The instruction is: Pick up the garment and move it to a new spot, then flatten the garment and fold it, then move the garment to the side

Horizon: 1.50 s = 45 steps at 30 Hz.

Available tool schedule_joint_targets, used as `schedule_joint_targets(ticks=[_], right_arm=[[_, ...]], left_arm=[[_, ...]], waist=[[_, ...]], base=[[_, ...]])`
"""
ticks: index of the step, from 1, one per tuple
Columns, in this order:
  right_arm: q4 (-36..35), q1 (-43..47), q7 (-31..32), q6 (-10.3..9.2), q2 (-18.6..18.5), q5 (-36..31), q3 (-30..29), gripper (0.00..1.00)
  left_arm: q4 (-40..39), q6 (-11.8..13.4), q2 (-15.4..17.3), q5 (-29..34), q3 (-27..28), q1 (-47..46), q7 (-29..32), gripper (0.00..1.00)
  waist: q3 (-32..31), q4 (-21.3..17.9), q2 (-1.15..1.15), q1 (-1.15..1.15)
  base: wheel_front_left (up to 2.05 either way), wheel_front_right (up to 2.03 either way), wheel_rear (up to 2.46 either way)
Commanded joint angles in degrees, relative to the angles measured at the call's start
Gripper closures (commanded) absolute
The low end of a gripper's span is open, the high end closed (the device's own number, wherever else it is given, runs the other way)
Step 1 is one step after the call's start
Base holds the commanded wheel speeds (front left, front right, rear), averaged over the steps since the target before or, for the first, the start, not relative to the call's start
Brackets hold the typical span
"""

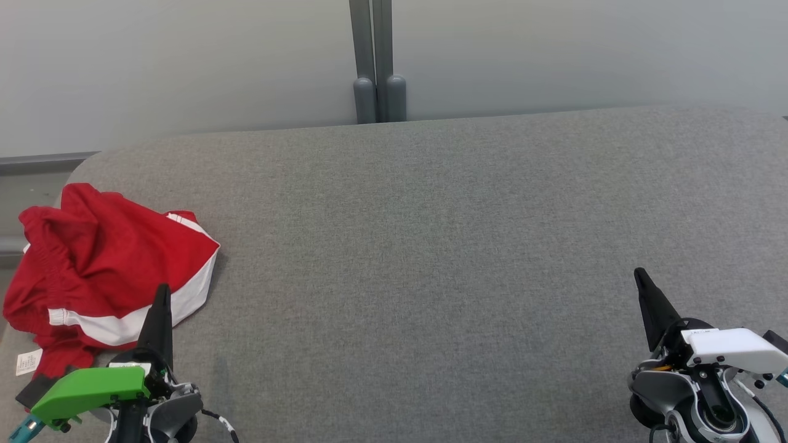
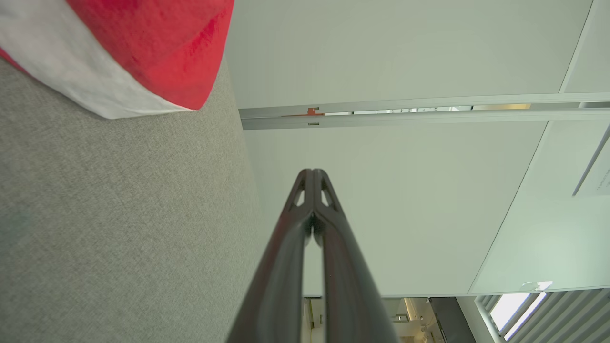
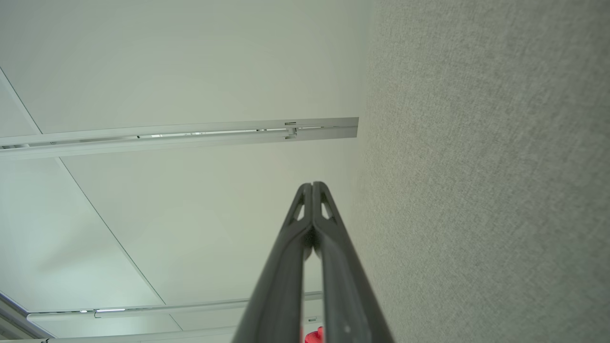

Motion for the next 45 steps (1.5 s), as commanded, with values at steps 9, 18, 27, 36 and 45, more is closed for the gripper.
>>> schedule_joint_targets(ticks=[9, 18, 27, 36, 45], right_arm=[[-0.17, -0.46, 0.15, 0.22, -0.02, -0.02, -0.12, 1.0], [-0.17, -0.46, 0.15, 0.22, -0.02, -0.02, -0.12, 1.0], [-0.17, -0.45, 0.14, 0.22, -0.02, -0.01, -0.11, 1.0], [1.44, 1.39, -0.35, -0.33, 0.45, -0.26, 0.09, 0.0], [0.83, 1.49, -3.16, -0.27, -0.83, -4.44, 1.71, 0.0]], left_arm=[[0.0, -0.37, 0.02, 0.57, 0.18, -0.83, 0.15, 1.0], [0.0, -0.37, 0.03, 0.57, 0.17, -0.83, 0.16, 1.0], [0.0, -0.37, 0.03, 0.58, 0.17, -0.84, 0.16, 1.0], [1.84, 0.1, -0.45, 0.17, -0.41, 1.37, -0.54, 0.0], [1.98, 0.06, -0.29, 5.56, -1.09, 1.14, -3.17, 0.0]], waist=[[0.0, 0.0, 0.0, 0.0], [0.0, 0.0, 0.0, 0.0], [0.0, 0.0, 0.0, 0.0], [0.01, -0.01, 0.0, 0.0], [0.04, -0.07, 0.0, 0.0]], base=[[0.0, 0.0, 0.0], [0.0, 0.0, 0.0], [0.0, 0.0, 0.0], [0.0, 0.0, 0.0], [0.0, 0.0, 0.0]])
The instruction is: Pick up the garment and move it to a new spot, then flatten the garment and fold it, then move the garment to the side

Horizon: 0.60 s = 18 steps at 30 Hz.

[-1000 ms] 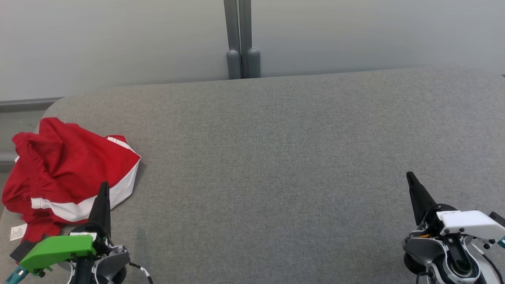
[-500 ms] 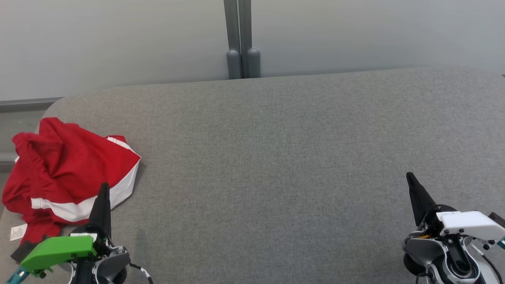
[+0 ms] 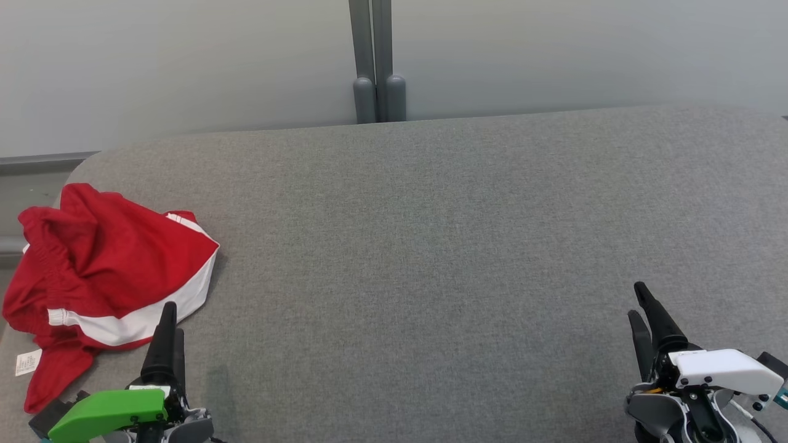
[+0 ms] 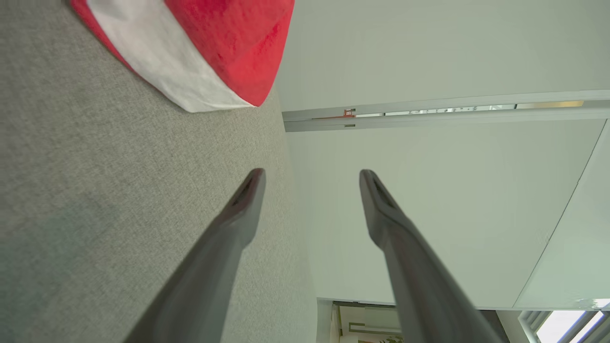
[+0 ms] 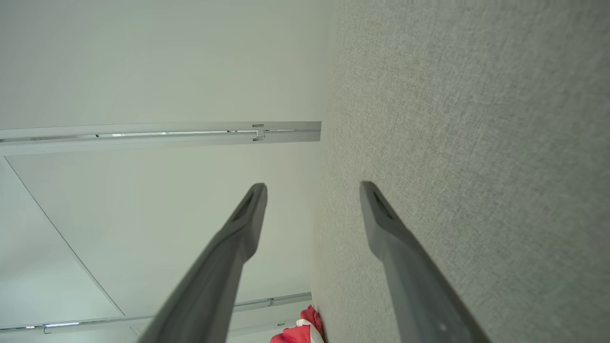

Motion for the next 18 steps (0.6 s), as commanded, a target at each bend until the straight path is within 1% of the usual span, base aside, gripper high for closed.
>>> schedule_joint_targets(ticks=[1, 8, 18], right_arm=[[-1.32, -0.93, -0.8, 0.08, -0.72, -1.89, 0.2, 0.0], [-1.92, -1.04, -2.58, 0.12, -0.94, -8.17, 0.68, 0.0], [-3.27, -1.19, -4.91, 0.18, -0.95, -18.87, 1.53, 0.0]], left_arm=[[-0.81, -0.17, 0.35, 2.35, -0.14, -1.36, -0.76, 0.0], [-0.86, -0.2, 0.33, 8.36, -0.48, -1.48, -2.53, 0.0], [-1.38, -0.25, 0.39, 17.88, -1.26, -1.53, -4.86, 0.0]], waist=[[0.0, -0.02, 0.0, 0.0], [0.03, -0.08, 0.0, 0.0], [0.09, -0.21, 0.0, 0.0]], base=[[0.0, 0.0, 0.0], [0.0, 0.0, 0.0], [0.0, 0.0, 0.0]])
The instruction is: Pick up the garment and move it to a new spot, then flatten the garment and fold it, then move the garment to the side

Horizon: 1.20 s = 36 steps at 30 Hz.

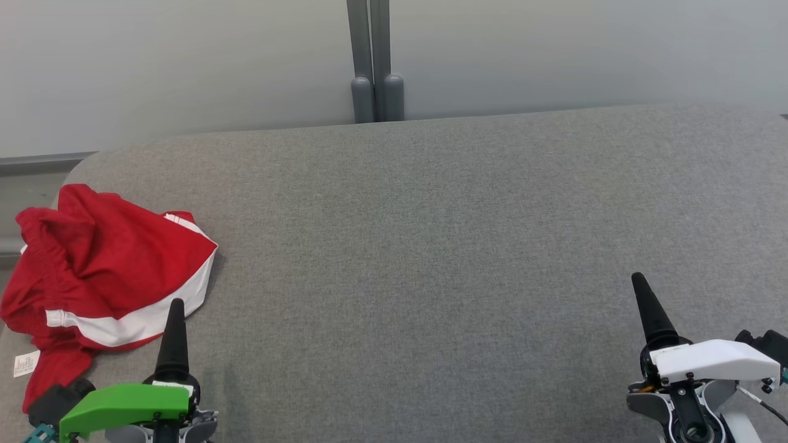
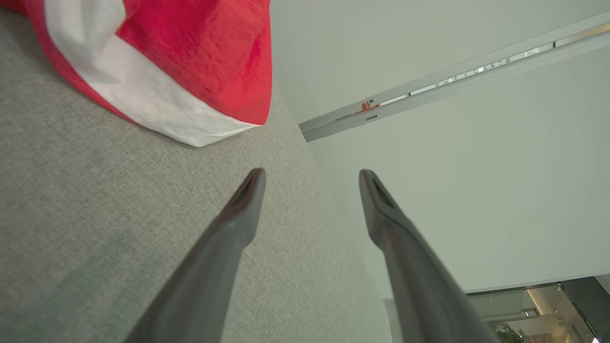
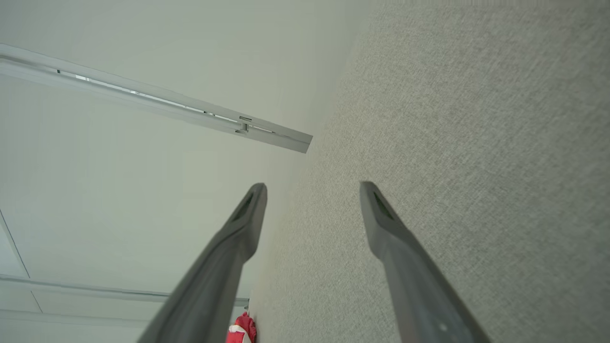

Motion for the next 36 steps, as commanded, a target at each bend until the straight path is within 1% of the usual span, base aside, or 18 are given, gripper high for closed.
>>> schedule_joint_targets(ticks=[1, 20, 24, 36], right_arm=[[-1.27, -1.09, -0.69, 0.18, -0.46, -2.47, 0.29, 0.0], [-1.72, -1.81, -4.47, 0.29, 0.01, -22.67, 2.13, 0.0], [-1.14, -1.81, -5.22, 0.31, -0.21, -25.73, 3.08, 0.0], [-0.73, -1.74, -7.19, 0.37, -0.12, -34.85, 3.03, 0.0]], left_arm=[[-1.05, -0.25, 0.39, 2.34, -0.05, -1.5, -0.68, 0.0], [-1.06, -0.22, 0.52, 20.74, -0.11, -1.44, -4.45, 0.0], [-0.59, 0.09, 0.53, 24.17, -0.48, -1.42, -5.17, 0.0], [-0.85, 0.15, 0.59, 33.19, -1.15, -1.61, -7.19, 0.0]], waist=[[-0.01, -0.01, 0.0, 0.0], [0.02, -0.24, 0.0, 0.0], [0.05, -0.26, 0.0, 0.0], [0.06, -0.42, 0.0, 0.0]], base=[[0.0, 0.0, 0.0], [0.0, 0.0, 0.0], [0.0, 0.0, 0.0], [0.0, 0.0, 0.0]])
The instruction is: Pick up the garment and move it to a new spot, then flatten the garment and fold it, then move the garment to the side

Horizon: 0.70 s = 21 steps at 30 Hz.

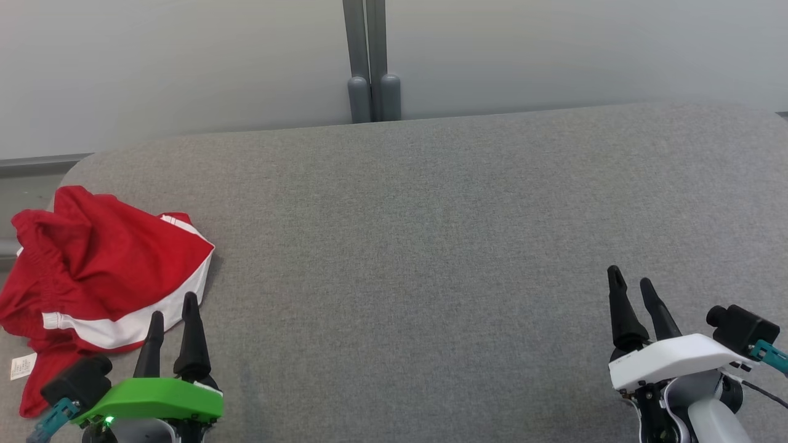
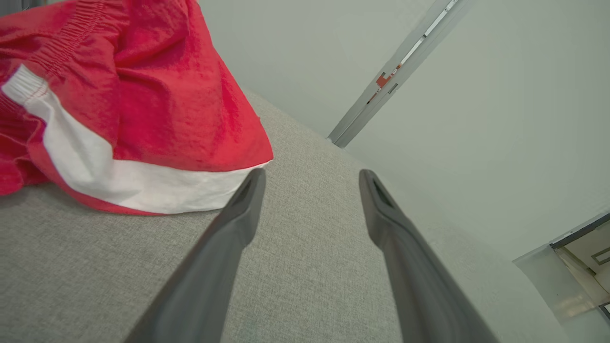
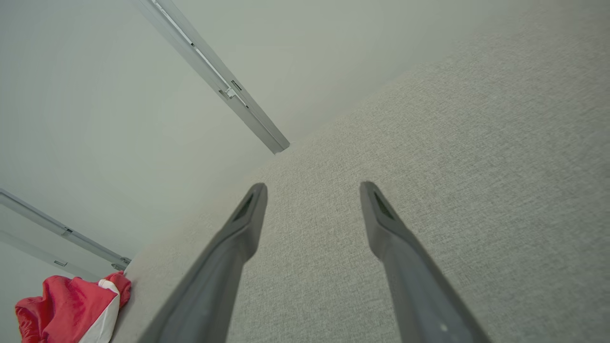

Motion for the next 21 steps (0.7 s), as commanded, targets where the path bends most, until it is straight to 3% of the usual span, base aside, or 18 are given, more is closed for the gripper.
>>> schedule_joint_targets(ticks=[1, 21], right_arm=[[-0.29, -1.09, -0.69, 0.3, -0.29, -2.05, -0.05, 0.0], [1.58, -0.81, -3.53, 0.34, 0.0, -15.22, -0.05, 0.0]], left_arm=[[-0.7, 0.09, 0.46, 1.9, -0.15, -1.39, -0.7, 0.0], [0.61, -0.19, 0.55, 13.97, -1.57, -0.89, -3.56, 0.0]], waist=[[0.0, 0.0, 0.0, 0.0], [-0.14, 0.04, 0.0, 0.0]], base=[[0.0, 0.0, 0.0], [0.0, 0.0, 0.0]])
